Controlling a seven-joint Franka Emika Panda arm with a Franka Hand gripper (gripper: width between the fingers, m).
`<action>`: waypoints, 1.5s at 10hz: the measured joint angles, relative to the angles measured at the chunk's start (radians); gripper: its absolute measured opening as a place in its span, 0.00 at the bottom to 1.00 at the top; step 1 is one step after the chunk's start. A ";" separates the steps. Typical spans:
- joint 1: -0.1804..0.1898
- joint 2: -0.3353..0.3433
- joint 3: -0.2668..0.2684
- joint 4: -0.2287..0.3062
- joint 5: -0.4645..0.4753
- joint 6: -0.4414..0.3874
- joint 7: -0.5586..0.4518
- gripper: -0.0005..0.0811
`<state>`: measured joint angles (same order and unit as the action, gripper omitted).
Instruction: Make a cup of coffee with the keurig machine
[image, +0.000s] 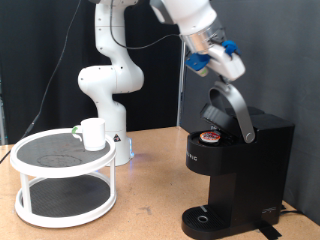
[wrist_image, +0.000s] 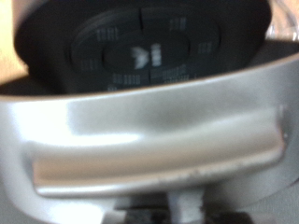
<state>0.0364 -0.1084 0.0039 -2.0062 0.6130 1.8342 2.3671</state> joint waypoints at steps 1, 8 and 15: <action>-0.011 0.005 -0.008 -0.006 -0.012 -0.007 0.000 0.01; -0.057 0.067 -0.034 -0.040 -0.111 -0.012 0.011 0.01; -0.065 0.112 -0.031 -0.084 -0.122 0.043 -0.014 0.01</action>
<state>-0.0290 0.0035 -0.0272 -2.0904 0.4914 1.8772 2.3535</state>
